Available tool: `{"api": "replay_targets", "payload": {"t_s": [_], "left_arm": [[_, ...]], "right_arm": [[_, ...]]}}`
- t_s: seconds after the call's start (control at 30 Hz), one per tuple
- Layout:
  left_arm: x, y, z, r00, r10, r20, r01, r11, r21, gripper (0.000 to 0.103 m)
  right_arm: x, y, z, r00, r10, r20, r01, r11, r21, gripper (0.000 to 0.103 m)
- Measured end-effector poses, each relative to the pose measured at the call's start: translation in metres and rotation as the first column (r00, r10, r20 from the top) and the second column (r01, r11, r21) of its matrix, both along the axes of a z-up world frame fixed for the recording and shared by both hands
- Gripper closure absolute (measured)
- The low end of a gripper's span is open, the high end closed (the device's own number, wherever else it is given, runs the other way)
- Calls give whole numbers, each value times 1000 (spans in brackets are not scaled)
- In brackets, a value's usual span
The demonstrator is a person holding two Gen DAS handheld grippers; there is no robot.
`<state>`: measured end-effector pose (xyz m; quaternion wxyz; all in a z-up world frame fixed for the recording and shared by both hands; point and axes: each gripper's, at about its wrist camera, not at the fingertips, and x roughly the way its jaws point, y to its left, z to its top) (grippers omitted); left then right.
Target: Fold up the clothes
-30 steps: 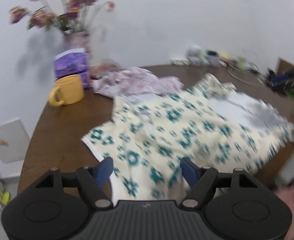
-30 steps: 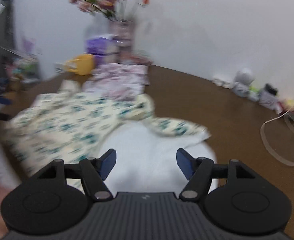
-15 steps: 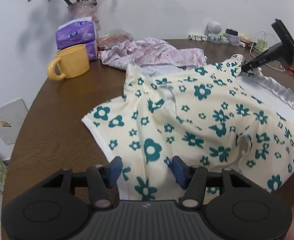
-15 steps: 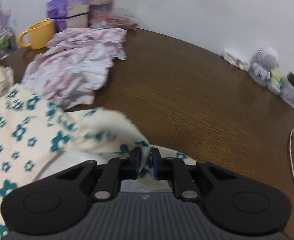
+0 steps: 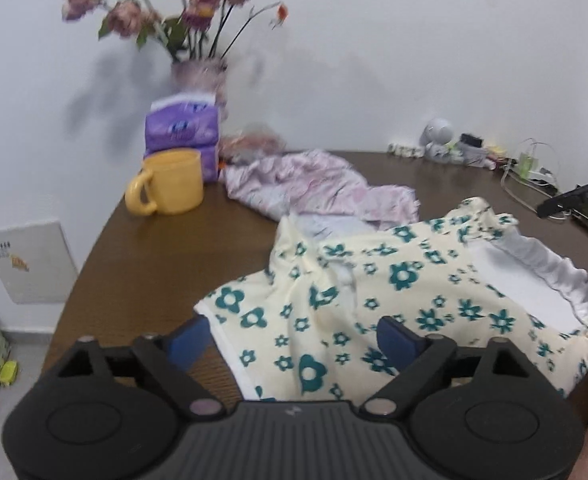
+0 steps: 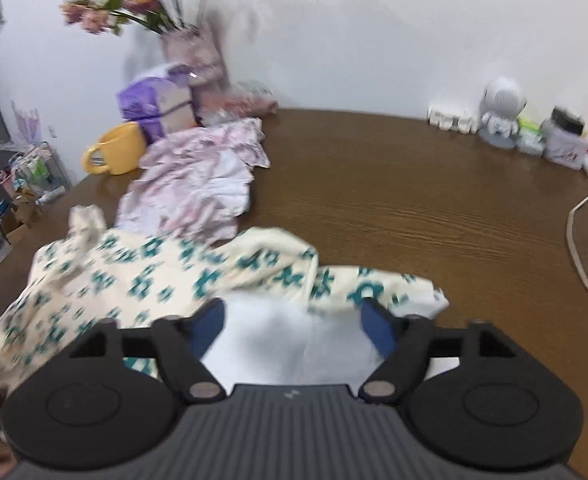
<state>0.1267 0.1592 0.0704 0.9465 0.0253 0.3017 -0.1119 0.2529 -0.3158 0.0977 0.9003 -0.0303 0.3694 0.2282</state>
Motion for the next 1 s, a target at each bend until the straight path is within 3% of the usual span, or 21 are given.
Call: {"api": "replay_targets", "payload": {"t_s": [0.1,0.13,0.23,0.4,0.6,0.7,0.83,1.0], "left_arm": [[-21,-8,2,1000,-18,18,18,1000,12,5],[-27,-10,2,1000,-24,18,23,1000,12,5],[-48,-20,-1,1000,-20,14,20,1000,12,5],[-74,-36,-7,1000,28,5,-28,1000,0,0],[-106,-55,-15,996,85,-6,-85,996,-12,0],[-110,-59,-19,996,93,-4,-93,995,24,0],[-113,-63,-24,998,60,1,-59,997,56,0],[-114,-66,-30,999,-35,14,31,973,228,4]], "right_arm": [[-51,-7,10,998,6,61,-5,1000,-22,9],[-70,-9,12,996,-2,86,4,1000,-26,1],[-114,-12,15,994,-35,107,39,999,-32,0],[-173,-10,-5,987,-144,65,146,989,-20,0],[-224,-23,-32,948,-315,45,310,947,88,0],[-236,-30,-37,934,-354,53,348,932,102,0],[-244,-26,-43,926,-352,134,354,935,9,0],[-257,-2,-49,936,-170,307,261,923,-283,0]]}}
